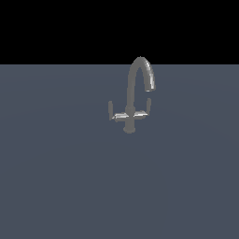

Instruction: Turn on the faucet by rotating a designated handle.

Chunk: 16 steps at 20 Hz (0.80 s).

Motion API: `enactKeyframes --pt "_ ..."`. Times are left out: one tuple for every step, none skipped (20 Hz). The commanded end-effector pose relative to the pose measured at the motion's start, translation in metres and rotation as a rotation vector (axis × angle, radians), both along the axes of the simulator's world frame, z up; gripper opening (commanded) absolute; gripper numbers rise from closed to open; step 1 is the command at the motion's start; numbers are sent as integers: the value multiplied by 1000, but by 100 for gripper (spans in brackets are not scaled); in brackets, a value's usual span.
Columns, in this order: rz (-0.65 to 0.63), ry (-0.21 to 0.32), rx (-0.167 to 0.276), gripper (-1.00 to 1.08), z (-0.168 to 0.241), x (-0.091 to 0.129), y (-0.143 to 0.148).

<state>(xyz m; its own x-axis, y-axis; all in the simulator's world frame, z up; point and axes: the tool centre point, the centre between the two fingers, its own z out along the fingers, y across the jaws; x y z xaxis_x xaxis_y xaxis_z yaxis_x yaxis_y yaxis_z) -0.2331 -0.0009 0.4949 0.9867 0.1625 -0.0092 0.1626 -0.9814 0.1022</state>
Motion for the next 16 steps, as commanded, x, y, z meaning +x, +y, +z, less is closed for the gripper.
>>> enactKeyframes --pt "52 24 -22 -100 -3 5 -2" --pt "75 35 -32 -100 -4 8 -4" --pt "101 47 -43 -100 -5 11 -5" --pt "127 59 -54 -100 -7 14 -6" --pt "155 73 -65 -100 -8 17 -7" --pt "184 87 -76 -100 -10 20 -8" --pt "212 102 -87 -100 -11 23 -10" --pt "241 116 -98 -100 -13 26 -11" --pt "269 131 -109 -100 -15 29 -12" --pt "298 147 -119 -100 -16 32 -13" --pt "327 162 -129 -100 -18 36 -14" --pt "355 178 -139 -100 -20 39 -15" --pt "384 194 -149 -100 -21 42 -17" --pt "412 210 -158 -100 -23 45 -18" --pt "441 226 -168 -100 -25 48 -19" --pt "469 243 -177 -100 -27 52 -20"
